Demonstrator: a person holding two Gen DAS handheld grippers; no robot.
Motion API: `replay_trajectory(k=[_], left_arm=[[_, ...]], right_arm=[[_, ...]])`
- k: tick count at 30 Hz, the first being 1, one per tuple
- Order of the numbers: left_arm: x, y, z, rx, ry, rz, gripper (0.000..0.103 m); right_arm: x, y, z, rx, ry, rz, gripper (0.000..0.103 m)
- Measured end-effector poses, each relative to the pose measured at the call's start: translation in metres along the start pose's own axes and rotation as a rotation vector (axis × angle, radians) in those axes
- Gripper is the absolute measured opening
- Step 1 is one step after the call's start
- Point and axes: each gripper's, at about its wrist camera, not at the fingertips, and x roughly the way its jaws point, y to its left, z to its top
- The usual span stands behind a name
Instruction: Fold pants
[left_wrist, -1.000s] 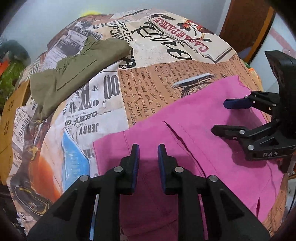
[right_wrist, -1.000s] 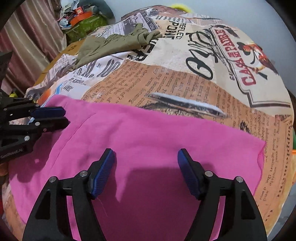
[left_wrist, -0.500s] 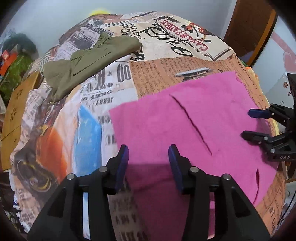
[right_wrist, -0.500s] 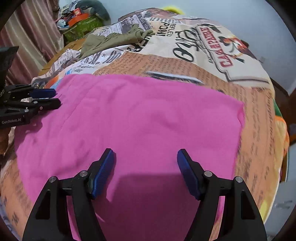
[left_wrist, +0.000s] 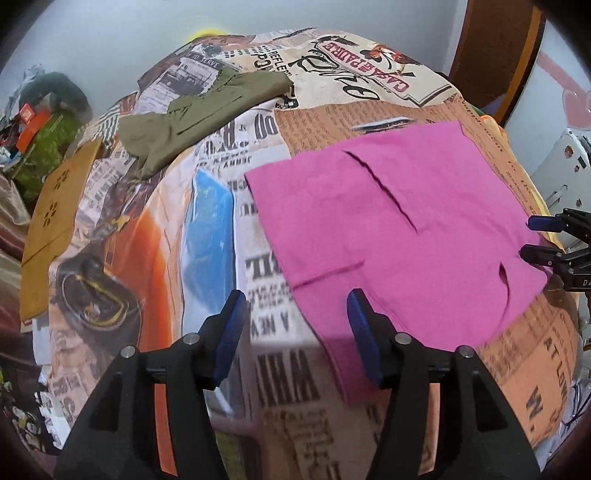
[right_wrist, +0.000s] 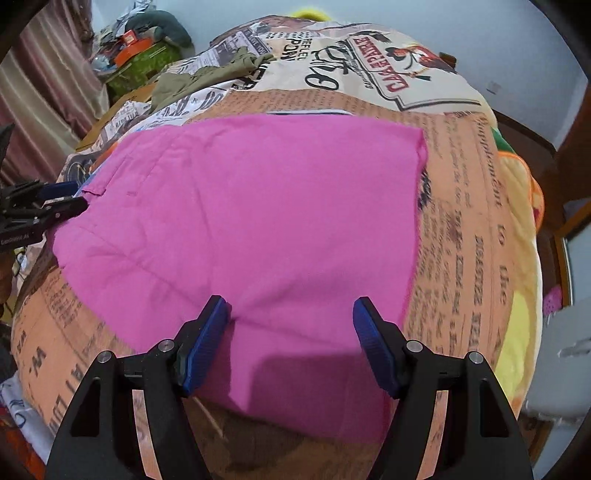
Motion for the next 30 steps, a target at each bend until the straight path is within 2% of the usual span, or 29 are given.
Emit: replay_trajectory(k=[6, 11, 15, 18, 20, 23, 30], left_arm=[[-0.009, 0.006, -0.005, -0.055, 0.008, 0.018, 0.059], [-0.032, 0.012, -0.002, -0.123, -0.034, 0.034, 0.059], [-0.051, 0.015, -0.003, -0.195, -0.060, -0.027, 0.060], [-0.058, 0.011, -0.007, -0.233, -0.058, -0.084, 0.063], [-0.059, 0.005, -0.012, -0.249, -0.048, -0.121, 0.063], [-0.054, -0.006, -0.019, -0.256, -0.014, -0.159, 0.063], [-0.037, -0.022, -0.041, -0.284, 0.078, -0.229, 0.063]], right_arm=[[-0.009, 0.000, -0.009, 0.002, -0.014, -0.046, 0.067], [-0.033, 0.001, -0.009, 0.018, -0.095, -0.061, 0.067], [-0.055, 0.009, -0.002, 0.011, -0.178, -0.058, 0.067], [-0.062, 0.018, 0.003, 0.016, -0.228, -0.024, 0.067], [-0.061, 0.025, 0.006, 0.016, -0.243, -0.002, 0.067], [-0.057, 0.038, 0.007, 0.008, -0.272, -0.017, 0.067], [-0.031, 0.053, 0.002, 0.019, -0.237, 0.029, 0.067]])
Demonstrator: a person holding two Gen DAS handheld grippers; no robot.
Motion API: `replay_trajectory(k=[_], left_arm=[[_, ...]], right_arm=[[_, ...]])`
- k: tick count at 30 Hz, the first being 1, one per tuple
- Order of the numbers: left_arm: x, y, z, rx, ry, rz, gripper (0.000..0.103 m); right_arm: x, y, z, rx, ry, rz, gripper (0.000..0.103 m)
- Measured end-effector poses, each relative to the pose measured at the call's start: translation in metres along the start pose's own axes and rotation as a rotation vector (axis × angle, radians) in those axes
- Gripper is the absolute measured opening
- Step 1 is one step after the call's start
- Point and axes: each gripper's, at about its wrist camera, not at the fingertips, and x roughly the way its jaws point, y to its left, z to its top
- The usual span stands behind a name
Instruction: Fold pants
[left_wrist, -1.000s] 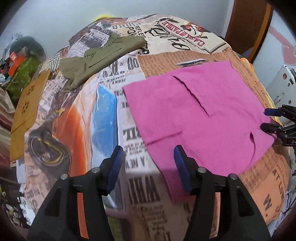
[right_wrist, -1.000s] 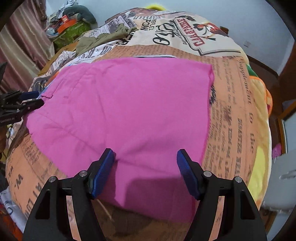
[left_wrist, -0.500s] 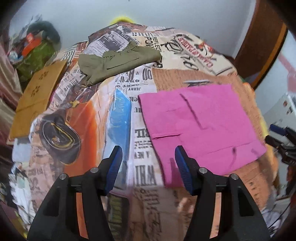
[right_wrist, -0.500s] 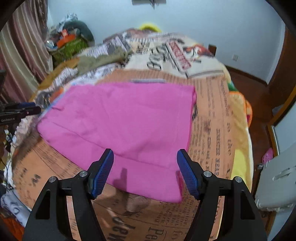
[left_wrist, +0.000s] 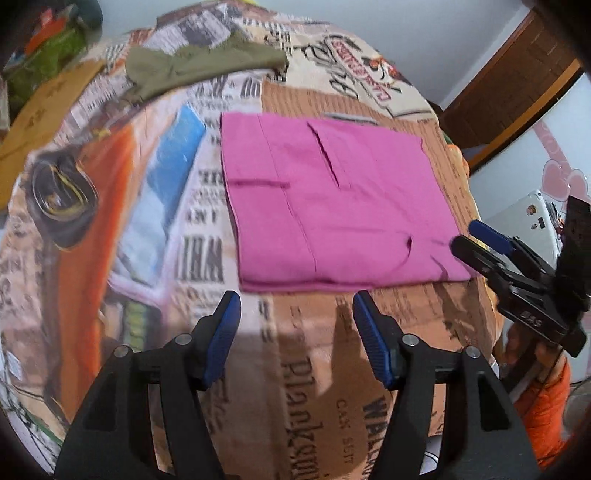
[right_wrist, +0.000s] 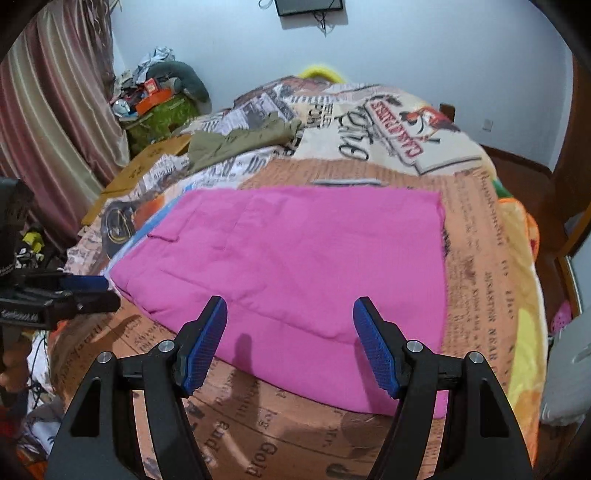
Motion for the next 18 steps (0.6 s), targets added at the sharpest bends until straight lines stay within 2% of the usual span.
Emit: replay_trajectory(k=[4, 9, 14, 18], left_arm=[[0.005, -0.004, -0.006, -0.022, -0.005, -0.015, 0.067], [0.011, -0.010, 0.000, -0.031, 0.000, -0.099, 0.067], [0.021, -0.002, 0.009, -0.117, 0.013, -0.191, 0.071], [0.025, 0.017, 0.016, -0.235, 0.020, -0.289, 0.071]], right_arm=[[0.009, -0.003, -0.007, -0.009, 0.021, -0.030, 0.067], [0.021, -0.012, -0.014, 0.022, 0.075, -0.022, 0.067], [0.024, -0.010, -0.022, 0.013, 0.101, 0.004, 0.067], [0.024, -0.013, -0.023, 0.013, 0.109, 0.021, 0.067]])
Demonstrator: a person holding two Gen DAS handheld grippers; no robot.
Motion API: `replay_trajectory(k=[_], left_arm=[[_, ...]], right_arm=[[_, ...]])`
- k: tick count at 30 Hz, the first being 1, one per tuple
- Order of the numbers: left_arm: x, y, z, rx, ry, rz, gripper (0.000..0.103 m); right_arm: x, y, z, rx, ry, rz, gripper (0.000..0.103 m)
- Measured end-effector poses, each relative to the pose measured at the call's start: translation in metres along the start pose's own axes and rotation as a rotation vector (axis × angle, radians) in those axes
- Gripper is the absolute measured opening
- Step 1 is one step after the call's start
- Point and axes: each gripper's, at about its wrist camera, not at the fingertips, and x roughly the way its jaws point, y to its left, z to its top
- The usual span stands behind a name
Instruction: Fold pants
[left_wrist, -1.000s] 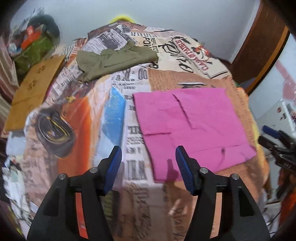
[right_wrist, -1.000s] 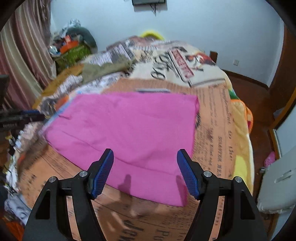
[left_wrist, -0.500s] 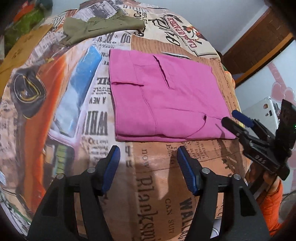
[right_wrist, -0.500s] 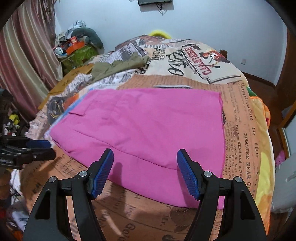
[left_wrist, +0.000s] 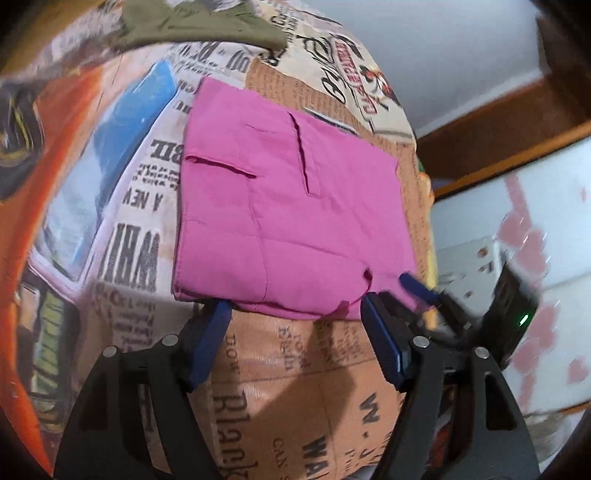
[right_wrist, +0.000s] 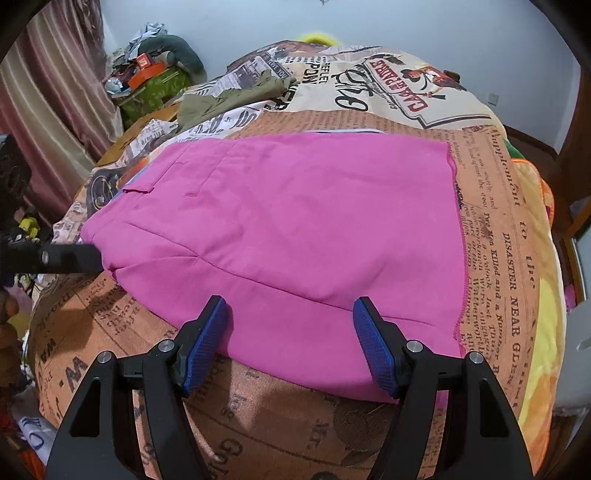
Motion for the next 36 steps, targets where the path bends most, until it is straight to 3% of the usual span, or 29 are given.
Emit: replay_trajectory(k=[3, 9, 13, 17, 24, 26, 28, 36], left_arm=[[-0.001, 0.008, 0.006, -0.047, -0.012, -0.031, 0.070], [0.002, 0.018, 0.016, -0.111, -0.024, 0.007, 0.052], [0.002, 0.032, 0.020, -0.231, -0.006, -0.053, 0.052], [-0.001, 0.030, 0.009, -0.243, 0.016, -0.087, 0.052], [0.004, 0.036, 0.012, -0.325, -0.027, -0.114, 0.052], [0.009, 0.035, 0.018, -0.323, -0.039, -0.103, 0.052], [0.013, 0.032, 0.023, -0.299, -0.044, -0.047, 0.040], [0.018, 0.025, 0.031, -0.262, -0.080, 0.070, 0.026]], right_arm=[[0.002, -0.001, 0.000, 0.003, 0.001, 0.006, 0.068], [0.003, 0.000, 0.000, -0.003, 0.006, 0.013, 0.068], [0.003, -0.002, 0.000, 0.001, 0.007, 0.020, 0.068], [0.003, -0.001, 0.000, -0.002, 0.008, 0.021, 0.068], [0.005, -0.001, 0.001, -0.009, 0.011, 0.021, 0.068], [0.005, -0.001, 0.001, -0.009, 0.010, 0.022, 0.068], [0.005, -0.001, 0.001, -0.008, 0.011, 0.023, 0.069], [0.006, -0.001, 0.002, -0.017, 0.014, 0.031, 0.070]])
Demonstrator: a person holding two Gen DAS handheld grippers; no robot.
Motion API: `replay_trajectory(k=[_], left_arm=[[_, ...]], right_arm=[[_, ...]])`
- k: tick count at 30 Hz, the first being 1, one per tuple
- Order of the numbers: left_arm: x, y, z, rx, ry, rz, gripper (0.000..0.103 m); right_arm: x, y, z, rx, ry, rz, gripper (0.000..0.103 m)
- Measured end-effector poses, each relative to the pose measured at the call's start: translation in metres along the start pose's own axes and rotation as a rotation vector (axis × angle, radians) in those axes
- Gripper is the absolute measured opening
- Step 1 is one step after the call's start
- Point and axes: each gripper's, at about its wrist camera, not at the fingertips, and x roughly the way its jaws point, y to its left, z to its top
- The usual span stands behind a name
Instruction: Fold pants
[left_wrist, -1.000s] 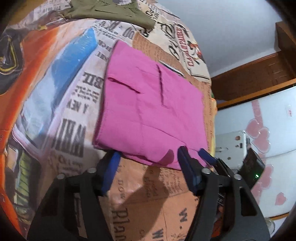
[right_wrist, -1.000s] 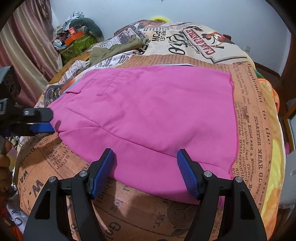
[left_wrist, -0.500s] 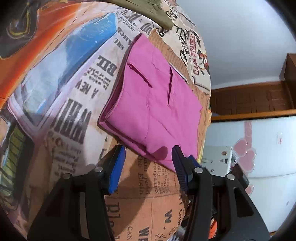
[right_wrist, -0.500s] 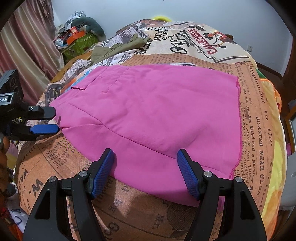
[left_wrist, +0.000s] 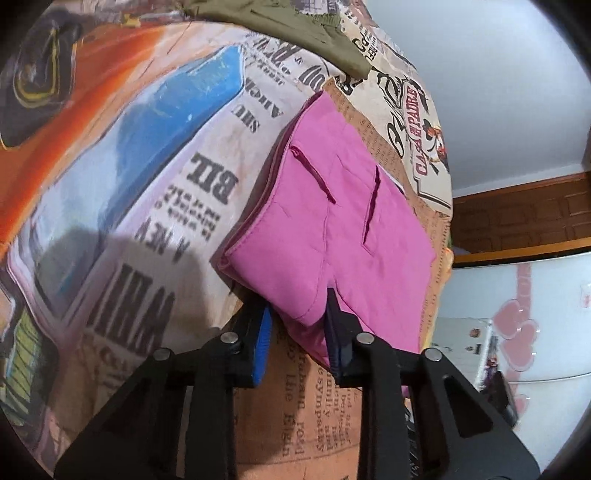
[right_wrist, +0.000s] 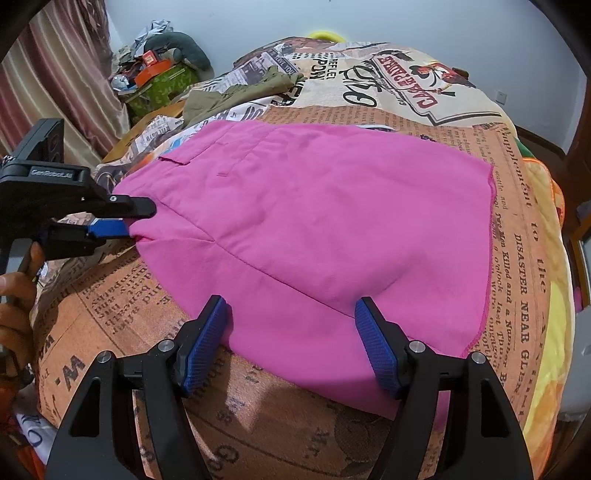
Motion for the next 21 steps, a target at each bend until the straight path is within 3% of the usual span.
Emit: replay_trajectory(k=[4, 7, 11, 17, 21], left_arm=[[-0.004, -0.011, -0.003, 0.093, -0.035, 0.061, 0.021], [-0.018, -0.009, -0.002, 0.143, -0.087, 0.110, 0.011], [-0.050, -0.001, -0.003, 0.226, -0.211, 0.222, 0.010], [-0.088, 0.022, -0.017, 0.296, -0.325, 0.359, 0.009], [-0.099, 0.017, -0.030, 0.376, -0.408, 0.426, 0.009]], right_arm=[[0.000, 0.002, 0.002, -0.001, 0.005, -0.007, 0.070], [0.000, 0.006, 0.006, -0.017, 0.011, -0.008, 0.069], [0.003, 0.014, 0.012, -0.043, 0.014, 0.002, 0.069], [0.006, 0.030, 0.014, -0.069, 0.009, 0.039, 0.069], [0.004, 0.032, 0.009, -0.067, 0.012, 0.044, 0.069]])
